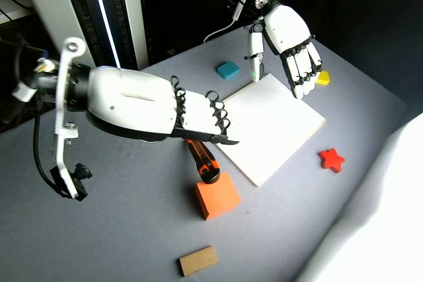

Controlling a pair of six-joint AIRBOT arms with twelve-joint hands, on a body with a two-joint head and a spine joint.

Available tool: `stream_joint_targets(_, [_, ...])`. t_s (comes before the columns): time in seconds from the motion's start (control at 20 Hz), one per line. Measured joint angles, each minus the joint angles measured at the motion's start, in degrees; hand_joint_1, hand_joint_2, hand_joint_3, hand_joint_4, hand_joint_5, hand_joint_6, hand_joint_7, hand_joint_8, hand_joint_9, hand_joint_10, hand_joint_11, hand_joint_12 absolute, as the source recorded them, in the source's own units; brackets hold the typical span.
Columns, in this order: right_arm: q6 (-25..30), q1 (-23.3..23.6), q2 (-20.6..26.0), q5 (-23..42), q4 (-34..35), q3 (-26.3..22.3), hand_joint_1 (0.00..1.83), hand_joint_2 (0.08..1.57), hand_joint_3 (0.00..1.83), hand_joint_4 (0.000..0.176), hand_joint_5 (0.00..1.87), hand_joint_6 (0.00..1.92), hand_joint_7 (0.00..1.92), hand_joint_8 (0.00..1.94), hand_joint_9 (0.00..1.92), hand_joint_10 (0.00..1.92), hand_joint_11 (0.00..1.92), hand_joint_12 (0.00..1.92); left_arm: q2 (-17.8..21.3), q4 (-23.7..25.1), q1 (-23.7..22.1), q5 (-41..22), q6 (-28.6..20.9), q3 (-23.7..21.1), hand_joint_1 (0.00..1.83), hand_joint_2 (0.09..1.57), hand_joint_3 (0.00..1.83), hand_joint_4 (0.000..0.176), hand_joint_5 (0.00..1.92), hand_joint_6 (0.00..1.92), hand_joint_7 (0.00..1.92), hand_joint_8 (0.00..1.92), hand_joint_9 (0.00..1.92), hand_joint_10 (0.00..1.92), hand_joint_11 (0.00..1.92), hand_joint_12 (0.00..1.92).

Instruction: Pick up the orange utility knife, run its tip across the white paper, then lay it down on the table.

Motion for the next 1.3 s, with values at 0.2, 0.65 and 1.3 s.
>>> stream_joint_targets(0.2, [4.3,-0.7,-2.9,2.0,-6.5,2.1,0.99,1.09,0.00,0.000,0.00,0.00,0.00,0.00,0.00,0.00,0.00,0.00,-0.2,0.0,1.0,-0.8,-1.1,0.3,0.19,1.30,0.00,0.034,0.18,0.00,0.24,0.00,0.28,0.01,0.00,0.84])
stream_joint_targets(0.65, [1.0,-5.0,-12.0,-6.2,-7.7,8.0,1.01,1.10,0.00,0.000,0.00,0.00,0.00,0.00,0.00,0.00,0.00,0.00,-1.5,-0.2,1.2,-1.2,-2.6,0.3,0.23,1.29,0.00,0.033,0.16,0.00,0.22,0.00,0.25,0.00,0.00,0.84])
stream_joint_targets(1.3, [-0.4,-7.3,-17.9,-5.2,-13.4,13.2,0.99,1.11,0.00,0.000,0.00,0.00,0.00,0.00,0.00,0.00,0.00,0.00,-2.1,-0.2,1.4,-1.7,-2.7,0.6,0.14,1.29,0.00,0.022,0.19,0.01,0.24,0.00,0.28,0.01,0.00,0.94])
